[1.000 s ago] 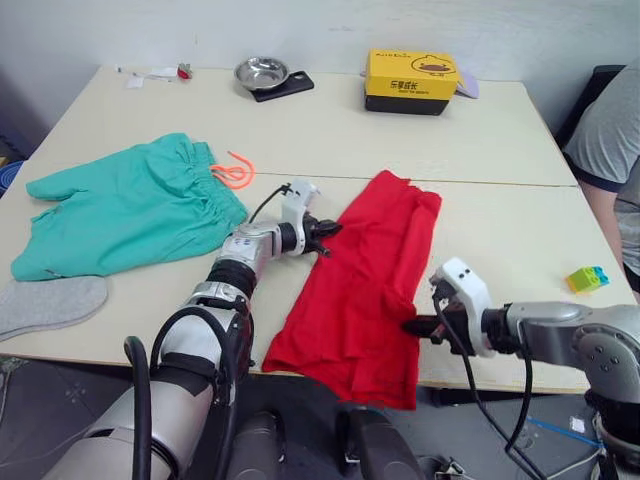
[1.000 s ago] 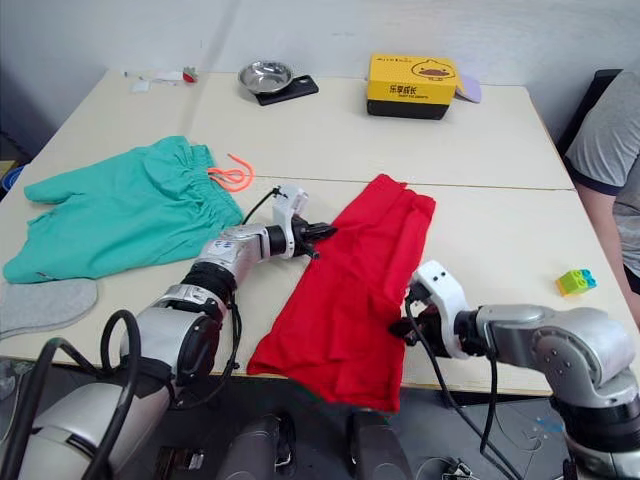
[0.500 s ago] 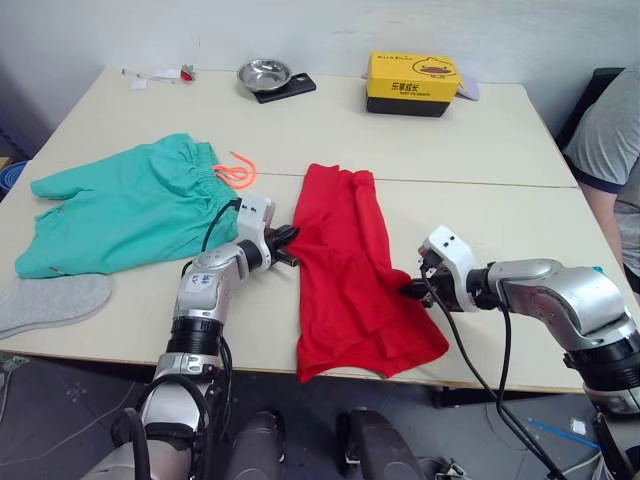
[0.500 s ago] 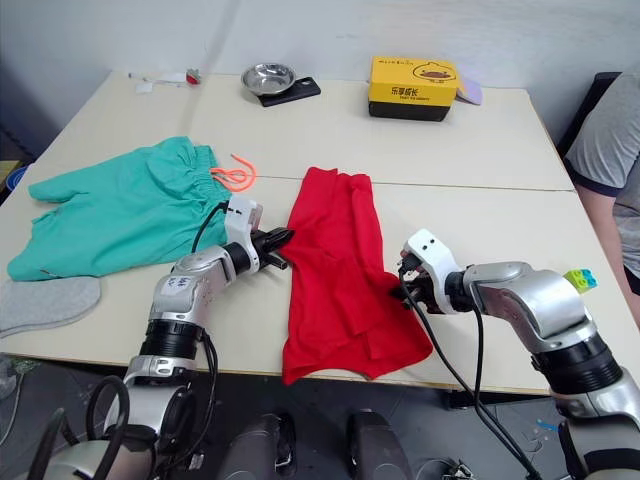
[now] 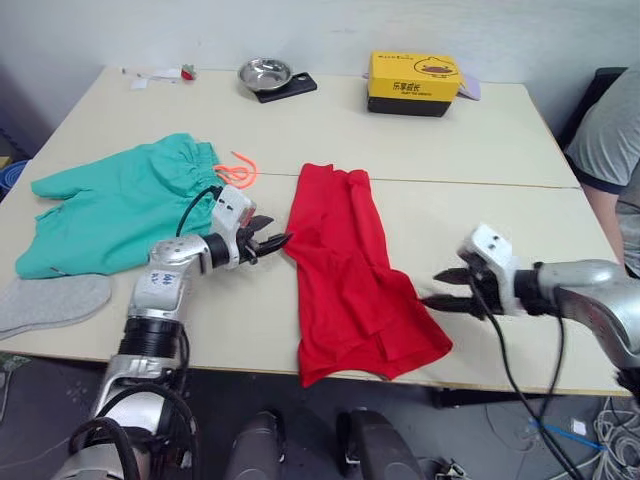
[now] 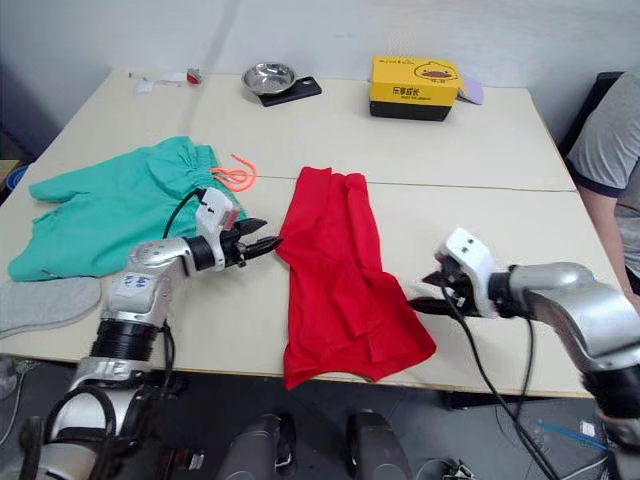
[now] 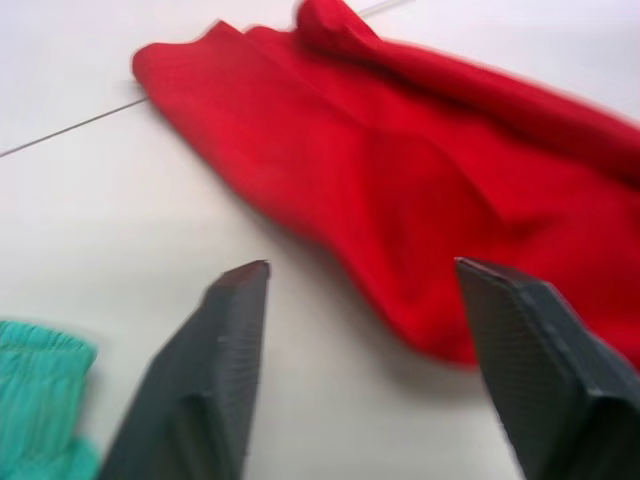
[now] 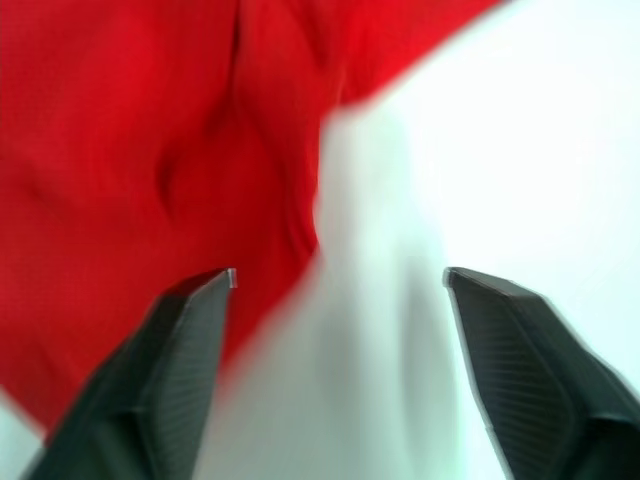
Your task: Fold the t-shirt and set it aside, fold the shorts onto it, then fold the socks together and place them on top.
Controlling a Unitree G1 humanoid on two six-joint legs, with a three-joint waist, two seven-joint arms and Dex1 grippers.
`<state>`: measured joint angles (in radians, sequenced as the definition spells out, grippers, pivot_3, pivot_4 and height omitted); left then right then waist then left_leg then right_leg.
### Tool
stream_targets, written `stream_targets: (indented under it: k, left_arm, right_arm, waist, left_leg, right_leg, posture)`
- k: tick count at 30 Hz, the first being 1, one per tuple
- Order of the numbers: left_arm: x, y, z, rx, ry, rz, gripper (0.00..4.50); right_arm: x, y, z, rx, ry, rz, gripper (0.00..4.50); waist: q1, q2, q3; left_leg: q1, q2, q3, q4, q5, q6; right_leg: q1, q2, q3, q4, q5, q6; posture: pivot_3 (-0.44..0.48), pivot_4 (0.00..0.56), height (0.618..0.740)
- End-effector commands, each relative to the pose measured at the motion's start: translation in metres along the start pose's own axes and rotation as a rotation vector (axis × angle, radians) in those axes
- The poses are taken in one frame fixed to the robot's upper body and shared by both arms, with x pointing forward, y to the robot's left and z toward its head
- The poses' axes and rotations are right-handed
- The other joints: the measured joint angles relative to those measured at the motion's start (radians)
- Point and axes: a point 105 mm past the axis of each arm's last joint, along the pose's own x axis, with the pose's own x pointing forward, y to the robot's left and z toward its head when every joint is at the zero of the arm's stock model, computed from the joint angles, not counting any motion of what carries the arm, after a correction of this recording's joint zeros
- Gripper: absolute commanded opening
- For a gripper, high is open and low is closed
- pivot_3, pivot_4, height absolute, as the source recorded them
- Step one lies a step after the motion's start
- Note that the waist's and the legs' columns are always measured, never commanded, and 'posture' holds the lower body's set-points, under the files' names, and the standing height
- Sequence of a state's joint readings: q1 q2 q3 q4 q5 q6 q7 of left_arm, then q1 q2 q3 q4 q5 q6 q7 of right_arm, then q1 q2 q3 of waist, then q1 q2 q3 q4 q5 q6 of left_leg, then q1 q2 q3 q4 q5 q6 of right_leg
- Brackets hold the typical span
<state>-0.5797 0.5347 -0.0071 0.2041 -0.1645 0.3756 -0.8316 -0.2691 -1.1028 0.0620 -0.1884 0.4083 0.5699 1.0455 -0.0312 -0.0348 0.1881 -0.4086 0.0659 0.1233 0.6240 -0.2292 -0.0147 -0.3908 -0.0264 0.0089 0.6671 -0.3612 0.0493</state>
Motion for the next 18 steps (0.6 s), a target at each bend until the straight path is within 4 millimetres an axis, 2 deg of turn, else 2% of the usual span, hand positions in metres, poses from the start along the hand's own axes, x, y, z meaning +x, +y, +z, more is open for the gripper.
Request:
stream_targets:
  k: [1,3,5,9,13,18]
  left_arm:
    - [-0.017,-0.023,0.017,0.257,-0.019,-0.192,4.47]
    - [-0.027,-0.029,0.008,0.381,0.014,-0.275,4.47]
    - [-0.03,-0.039,0.005,0.504,-0.027,-0.354,4.47]
    - [-0.033,-0.058,-0.008,0.663,-0.087,-0.5,4.47]
    - [-0.026,-0.067,-0.026,0.807,-0.066,-0.589,4.47]
    - [-0.011,-0.073,-0.026,0.921,-0.101,-0.665,4.47]
  right_arm:
    - [-0.018,-0.008,0.004,-0.282,-0.048,0.009,4.5]
    - [-0.021,-0.011,-0.008,-0.357,-0.036,0.012,4.5]
    - [-0.017,-0.015,-0.019,-0.466,-0.037,-0.017,4.5]
    - [-0.004,-0.012,-0.025,-0.697,-0.141,-0.019,4.5]
    - [0.006,-0.006,-0.033,-0.797,-0.164,0.031,4.5]
    - [0.014,-0.002,-0.027,-0.903,-0.206,0.041,4.5]
  waist:
    - [-0.003,0.0,0.0]
    - [-0.005,0.0,0.0]
    - [-0.003,0.0,0.0]
    - [-0.004,0.001,0.001]
    - [-0.008,0.003,0.002]
    - [-0.008,0.002,0.001]
  left_leg:
    - [0.001,0.0,0.0,0.0,0.0,0.0]
    - [0.002,0.0,0.002,0.0,0.0,0.0]
    - [0.004,0.0,0.002,-0.001,0.0,0.0]
    - [0.005,0.0,0.002,0.0,0.0,0.001]
    - [0.006,0.0,0.002,0.004,-0.002,0.004]
    - [0.011,0.0,0.001,0.006,-0.004,0.007]
  right_leg:
    - [0.001,0.0,0.0,0.0,0.0,0.0]
    - [0.001,0.0,0.001,0.0,0.0,0.0]
    - [0.002,0.0,0.001,-0.001,0.0,0.0]
    - [0.006,0.0,0.0,-0.004,0.001,-0.001]
    - [0.007,0.0,0.001,-0.003,0.001,-0.001]
    - [0.016,-0.001,0.001,-0.004,0.002,0.0]
  posture:
    - [0.0,0.15,0.74]
    - [0.0,0.15,0.74]
    - [0.0,0.15,0.74]
    - [0.0,0.15,0.74]
    - [0.0,0.15,0.74]
    - [0.0,0.15,0.74]
